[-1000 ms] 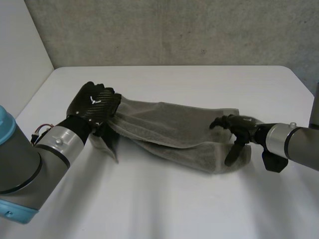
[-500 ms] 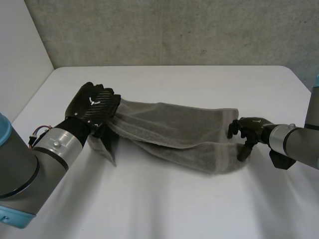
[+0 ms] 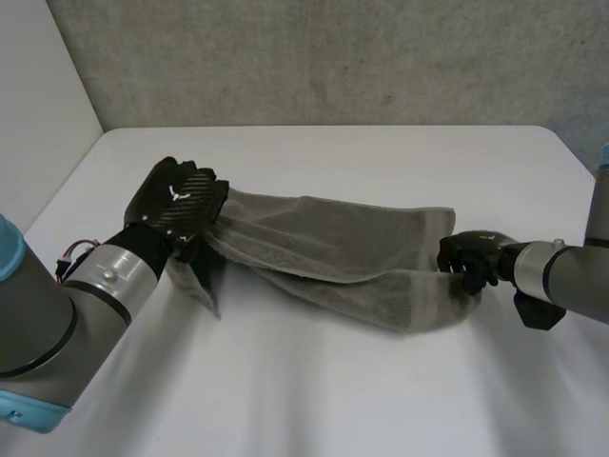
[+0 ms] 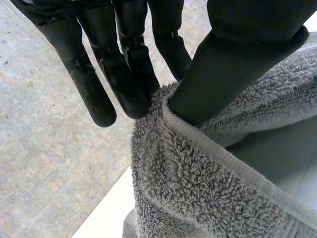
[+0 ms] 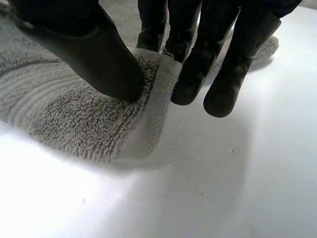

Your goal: Fold the laundry

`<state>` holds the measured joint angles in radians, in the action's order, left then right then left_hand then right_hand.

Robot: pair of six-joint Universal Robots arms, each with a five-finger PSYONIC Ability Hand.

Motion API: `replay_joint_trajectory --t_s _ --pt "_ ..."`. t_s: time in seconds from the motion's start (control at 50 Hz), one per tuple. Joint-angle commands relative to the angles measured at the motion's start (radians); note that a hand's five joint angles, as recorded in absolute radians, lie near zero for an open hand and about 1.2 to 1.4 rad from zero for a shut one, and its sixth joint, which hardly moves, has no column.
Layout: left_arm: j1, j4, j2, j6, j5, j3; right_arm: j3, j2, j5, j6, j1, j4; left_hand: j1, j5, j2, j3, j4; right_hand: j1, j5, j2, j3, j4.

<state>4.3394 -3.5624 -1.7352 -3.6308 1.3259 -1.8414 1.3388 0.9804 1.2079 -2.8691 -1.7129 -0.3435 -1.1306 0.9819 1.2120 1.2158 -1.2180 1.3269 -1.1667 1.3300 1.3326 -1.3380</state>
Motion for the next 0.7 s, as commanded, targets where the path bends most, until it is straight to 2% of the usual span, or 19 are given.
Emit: replay_joint_trajectory --t_s 0.02,0.04,0.06,0.1,0.12,0.16,0.2,0.32,0.4,0.5,0.66,0.7 --pt "0.025 -0.094 -0.067 -0.006 0.012 -0.001 0.026 0.131 -0.036 -0.035 0.1 0.003 -0.249 0.223 0.167 0.163 -0.161 0.069 -0.055 0.066 0.064 -0.058" --pt "0.044 -0.107 -0.084 -0.008 0.012 -0.001 0.026 0.132 -0.036 -0.035 0.101 0.003 -0.109 0.083 0.027 0.024 -0.021 0.069 -0.055 0.066 0.064 -0.058" --pt "0.045 -0.107 -0.084 -0.008 0.012 -0.001 0.036 0.162 -0.036 -0.041 0.123 0.021 -0.108 0.082 0.026 0.022 -0.02 0.069 -0.055 0.066 0.064 -0.058" --pt "0.063 -0.122 -0.115 -0.008 0.012 0.002 0.046 0.189 -0.036 -0.045 0.147 0.041 0.325 -0.351 -0.406 -0.41 0.412 0.069 -0.055 0.066 0.064 -0.058" --pt "0.063 -0.122 -0.115 -0.008 0.012 0.002 0.057 0.213 -0.038 -0.047 0.169 0.059 0.327 -0.353 -0.408 -0.412 0.414 0.069 -0.055 0.066 0.064 -0.058" --pt "0.072 -0.122 -0.156 -0.009 0.018 0.019 0.068 0.234 -0.039 -0.048 0.191 0.07 0.646 -0.671 -0.727 -0.731 0.733 0.069 -0.055 0.066 0.064 -0.058" --pt "0.08 -0.122 -0.174 -0.011 0.032 0.027 0.076 0.254 -0.041 -0.053 0.208 0.075 0.731 -0.757 -0.813 -0.816 0.819 0.069 -0.055 0.066 0.064 -0.058" --pt "0.101 -0.118 -0.23 -0.014 0.088 0.062 0.1 0.328 -0.099 -0.101 0.249 0.077 0.747 -0.773 -0.828 -0.832 0.834 0.069 -0.055 0.066 0.064 -0.058" --pt "0.101 -0.112 -0.242 -0.014 0.091 0.071 0.114 0.371 -0.136 -0.124 0.269 0.078 0.741 -0.767 -0.822 -0.826 0.828 0.069 -0.055 0.066 0.064 -0.058" --pt "0.109 -0.092 -0.238 -0.012 0.09 0.054 0.134 0.383 -0.142 -0.121 0.268 0.077 0.717 -0.743 -0.799 -0.803 0.805 0.069 -0.055 0.066 0.064 -0.058" --pt "0.101 0.025 -0.172 0.014 0.081 0.002 0.172 0.383 -0.142 -0.108 0.266 0.084 0.706 -0.732 -0.787 -0.791 0.793 0.069 -0.055 0.066 0.064 -0.058" --pt "0.095 0.068 -0.133 0.059 0.076 -0.021 0.177 0.382 -0.142 -0.107 0.265 0.087 0.709 -0.734 -0.79 -0.794 0.796 0.069 -0.055 0.066 0.064 -0.058"
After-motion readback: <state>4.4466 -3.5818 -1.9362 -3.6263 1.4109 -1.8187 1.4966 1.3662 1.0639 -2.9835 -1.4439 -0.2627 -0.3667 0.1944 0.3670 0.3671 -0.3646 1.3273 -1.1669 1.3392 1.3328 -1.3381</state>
